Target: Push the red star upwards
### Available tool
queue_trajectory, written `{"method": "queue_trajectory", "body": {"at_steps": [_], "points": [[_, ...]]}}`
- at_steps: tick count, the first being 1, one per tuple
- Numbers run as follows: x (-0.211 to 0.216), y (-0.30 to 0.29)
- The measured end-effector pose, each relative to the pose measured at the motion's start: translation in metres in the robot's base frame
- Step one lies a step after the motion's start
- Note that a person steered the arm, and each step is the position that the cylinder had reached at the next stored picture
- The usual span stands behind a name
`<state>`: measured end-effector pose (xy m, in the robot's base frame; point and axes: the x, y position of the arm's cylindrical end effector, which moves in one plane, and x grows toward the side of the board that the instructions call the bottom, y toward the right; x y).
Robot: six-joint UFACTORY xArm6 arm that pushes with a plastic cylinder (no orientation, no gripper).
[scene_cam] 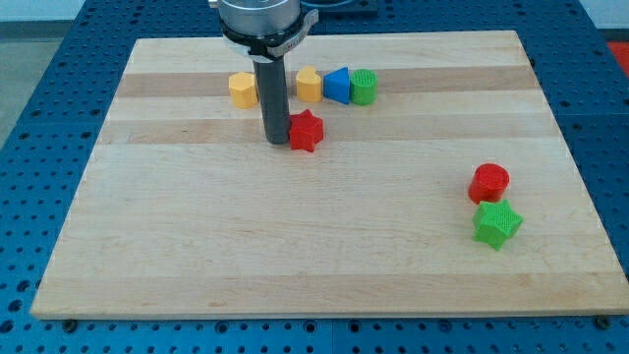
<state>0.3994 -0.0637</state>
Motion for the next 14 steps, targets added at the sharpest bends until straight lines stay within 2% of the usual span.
{"method": "queue_trajectory", "body": {"at_steps": [2,3,5,6,7,9,13,14], "points": [[0.059,0.021],[0.035,0.055],[0.035,0.052],[0.058,0.040],[0.053,0.039],[0.012,0.039],[0.002,0.039],[0.004,0.089]]}}
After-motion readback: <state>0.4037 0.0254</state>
